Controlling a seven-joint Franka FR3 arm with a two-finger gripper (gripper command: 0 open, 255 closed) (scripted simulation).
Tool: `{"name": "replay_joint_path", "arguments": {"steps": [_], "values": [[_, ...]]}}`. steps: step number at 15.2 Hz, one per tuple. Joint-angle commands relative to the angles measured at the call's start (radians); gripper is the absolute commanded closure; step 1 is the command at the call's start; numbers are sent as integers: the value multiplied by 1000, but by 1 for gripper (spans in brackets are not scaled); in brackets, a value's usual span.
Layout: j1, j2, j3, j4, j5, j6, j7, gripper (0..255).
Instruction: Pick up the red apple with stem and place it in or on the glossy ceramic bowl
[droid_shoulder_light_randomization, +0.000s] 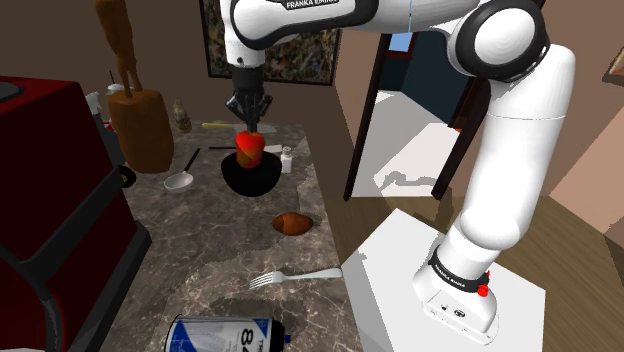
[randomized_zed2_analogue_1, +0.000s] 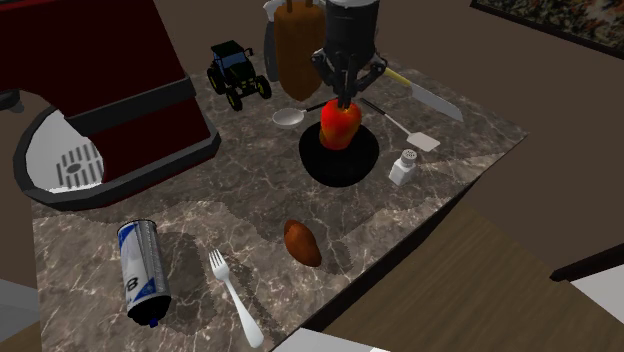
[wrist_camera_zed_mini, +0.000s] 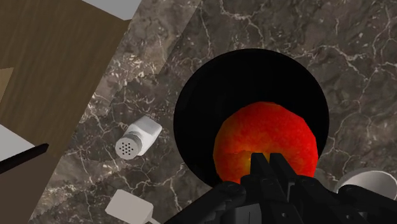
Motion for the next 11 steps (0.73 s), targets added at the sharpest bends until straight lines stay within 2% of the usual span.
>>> {"name": "replay_joint_path", "arguments": {"steps": [1,5,6,11], "values": [[-1,-1,0,-5,0,4,0,255],[-1,-1,0,-5,0,4,0,255],[-1,-1,0,-5,0,4,0,0],[-1,-1,0,-4,0,4,0,0]]}}
